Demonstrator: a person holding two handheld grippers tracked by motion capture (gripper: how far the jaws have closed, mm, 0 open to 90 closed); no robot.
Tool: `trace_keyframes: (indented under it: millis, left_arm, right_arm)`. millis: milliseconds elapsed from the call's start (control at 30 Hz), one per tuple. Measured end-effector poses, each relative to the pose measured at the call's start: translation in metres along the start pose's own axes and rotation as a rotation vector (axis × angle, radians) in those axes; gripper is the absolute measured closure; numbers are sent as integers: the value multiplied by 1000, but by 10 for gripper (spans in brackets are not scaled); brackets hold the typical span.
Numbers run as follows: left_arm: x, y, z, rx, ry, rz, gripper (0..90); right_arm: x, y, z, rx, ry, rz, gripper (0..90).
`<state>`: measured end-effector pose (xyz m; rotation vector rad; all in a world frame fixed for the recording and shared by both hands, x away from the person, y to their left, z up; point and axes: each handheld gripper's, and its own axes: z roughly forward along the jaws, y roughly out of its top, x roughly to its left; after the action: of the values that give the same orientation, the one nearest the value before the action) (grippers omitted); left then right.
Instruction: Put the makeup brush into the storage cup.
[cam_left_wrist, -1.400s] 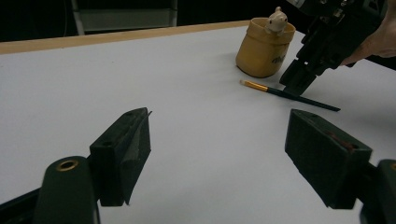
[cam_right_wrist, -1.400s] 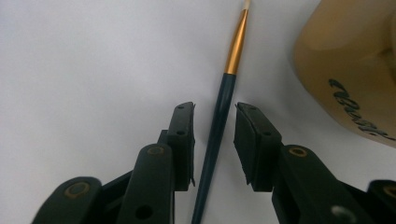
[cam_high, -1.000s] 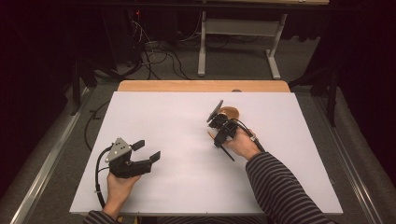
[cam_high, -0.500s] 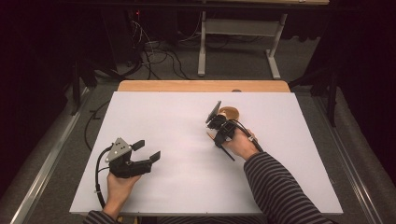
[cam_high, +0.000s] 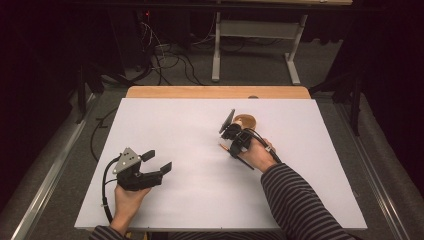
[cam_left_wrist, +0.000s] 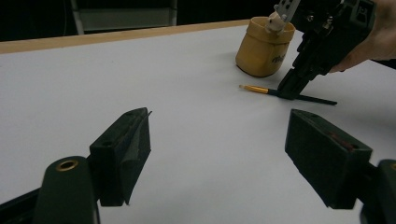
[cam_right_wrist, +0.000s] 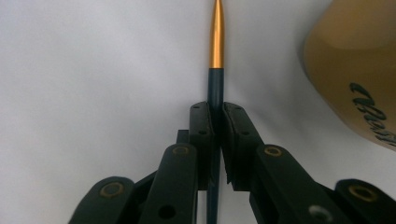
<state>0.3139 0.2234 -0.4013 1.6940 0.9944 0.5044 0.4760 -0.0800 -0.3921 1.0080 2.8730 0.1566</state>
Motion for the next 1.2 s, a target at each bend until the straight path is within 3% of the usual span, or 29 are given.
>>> trace_keyframes:
  millis: [233,300,367,400,433,467,600,767,1200]
  left_arm:
    - [0,0,-1,-2,0,-2,229]
    - [0,0,-1,-1,0,-2,229]
    - [0,0,0,0,0,-3,229]
    - [0,0,0,0,0,-4,229]
    - [1,0,0,0,0,-6,229]
    - [1,0,0,0,0,-7,229]
    - [1,0,1,3,2,-7,229]
    - [1,0,1,2,4,-8,229]
    - [1,-1,0,4,3,-6,229]
  right_arm:
    - [0,0,-2,-15,-14,-36,853]
    - [1,-1,-4,-19,-8,-13,853]
    - [-1,-2,-6,-35,-8,-34,853]
    - [0,-3,-8,-35,-8,-11,853]
    - [-2,-3,-9,-44,-6,-30,853]
    - [-2,-4,-11,-47,-4,-9,853]
    - [-5,-6,-17,-81,-9,-47,853]
    - [-4,-10,-24,-109,-10,-61,854]
    - [-6,-13,-32,-163,5,-44,854]
